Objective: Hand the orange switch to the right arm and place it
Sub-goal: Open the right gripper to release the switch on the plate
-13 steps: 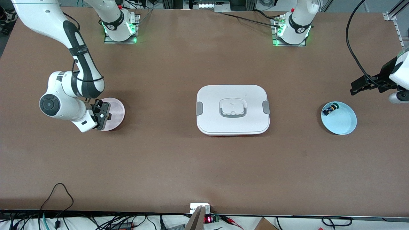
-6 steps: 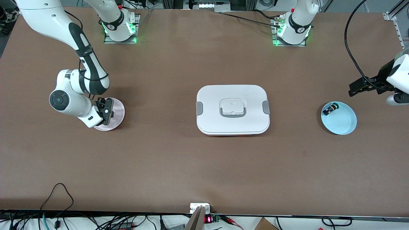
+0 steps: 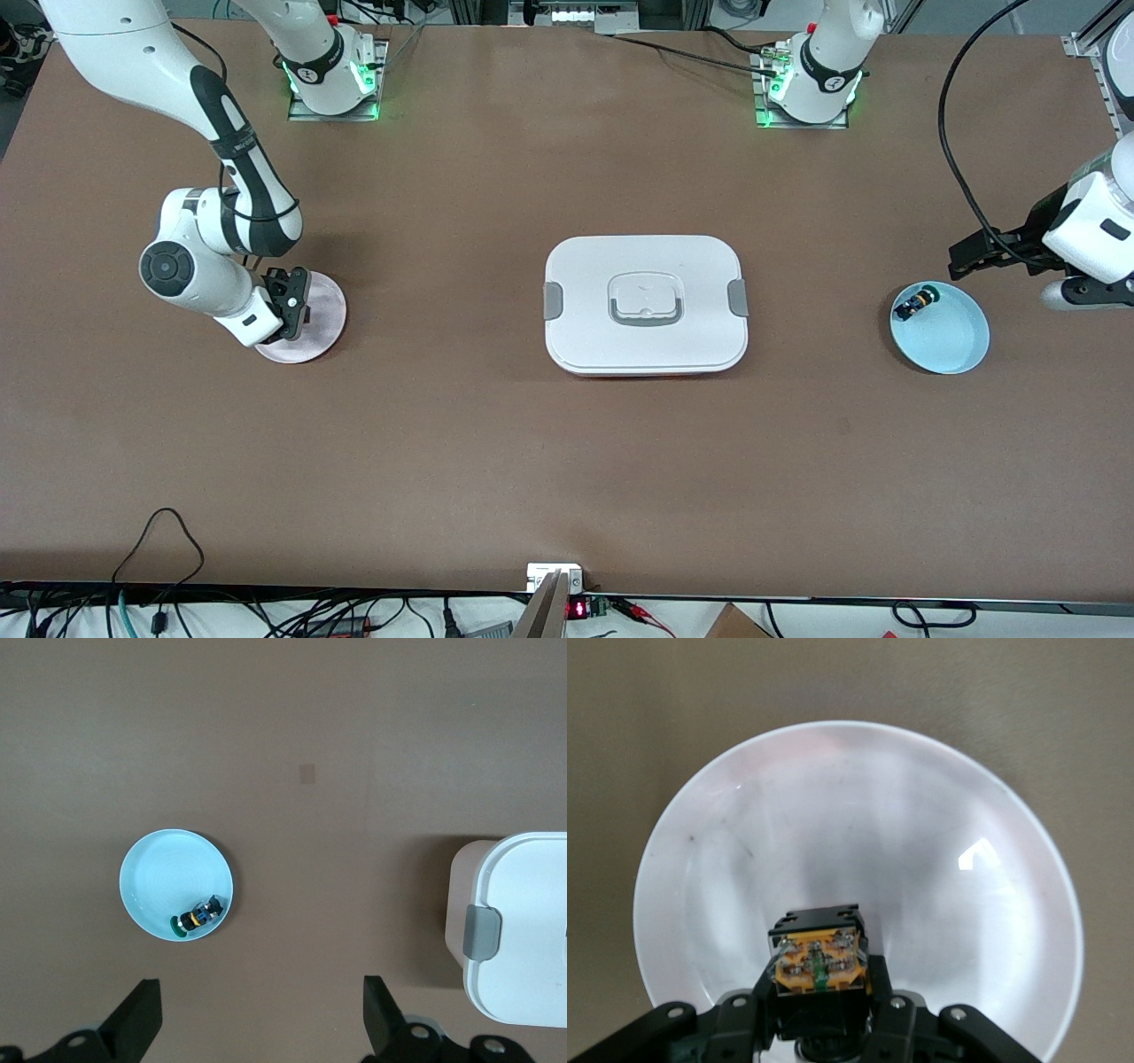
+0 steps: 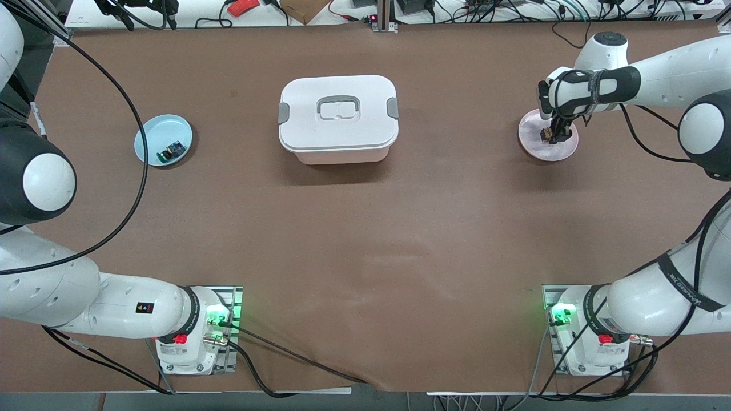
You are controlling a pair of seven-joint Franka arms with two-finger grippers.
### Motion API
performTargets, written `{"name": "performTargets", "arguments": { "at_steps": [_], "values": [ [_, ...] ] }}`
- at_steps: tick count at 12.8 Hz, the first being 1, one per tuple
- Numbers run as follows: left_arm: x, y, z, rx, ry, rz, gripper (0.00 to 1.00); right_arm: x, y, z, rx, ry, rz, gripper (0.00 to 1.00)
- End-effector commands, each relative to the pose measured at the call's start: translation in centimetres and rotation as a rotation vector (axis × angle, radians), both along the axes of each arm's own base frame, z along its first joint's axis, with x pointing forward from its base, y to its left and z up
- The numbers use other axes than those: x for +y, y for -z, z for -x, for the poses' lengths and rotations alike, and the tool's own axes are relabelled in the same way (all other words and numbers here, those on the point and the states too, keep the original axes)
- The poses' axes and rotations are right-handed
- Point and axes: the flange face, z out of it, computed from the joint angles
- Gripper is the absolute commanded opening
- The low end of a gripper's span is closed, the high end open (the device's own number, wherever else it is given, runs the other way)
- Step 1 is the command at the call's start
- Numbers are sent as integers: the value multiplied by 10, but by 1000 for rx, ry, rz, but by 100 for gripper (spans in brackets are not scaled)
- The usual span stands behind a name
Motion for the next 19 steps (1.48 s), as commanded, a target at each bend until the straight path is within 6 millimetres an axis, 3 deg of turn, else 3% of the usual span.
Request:
{"name": "performTargets", "arguments": {
  "at_steps": [1,3,4,5,8,11,16,19],
  "values": [
    [-1,-4,-6,2,-8,-13,100,-1,0,6,-10,-25,-4,26],
    [1,-5,-5,2,-1,-12,100,-1,0,6,-10,-25,-4,27],
    [0,-7,-4,-1,-1,-15,100,-1,-2,5,-13,-6,-2,48],
    [-1,-9,-3,-2,1,-14,100,-1,-4,4,-17,14,-2,99],
    [-4,-10,-4,-5,12,-18,100,0,-16,-4,-47,130,9,100],
    [-5,-17,-6,-22,12,-13,100,0,-56,-29,-104,204,4,100],
    [-1,-20,-7,-28,6,-12,100,4,-117,-63,-54,413,4,100],
    [-5,-18,-7,-27,9,-12,100,9,-147,-66,30,692,47,100]
  ]
}}
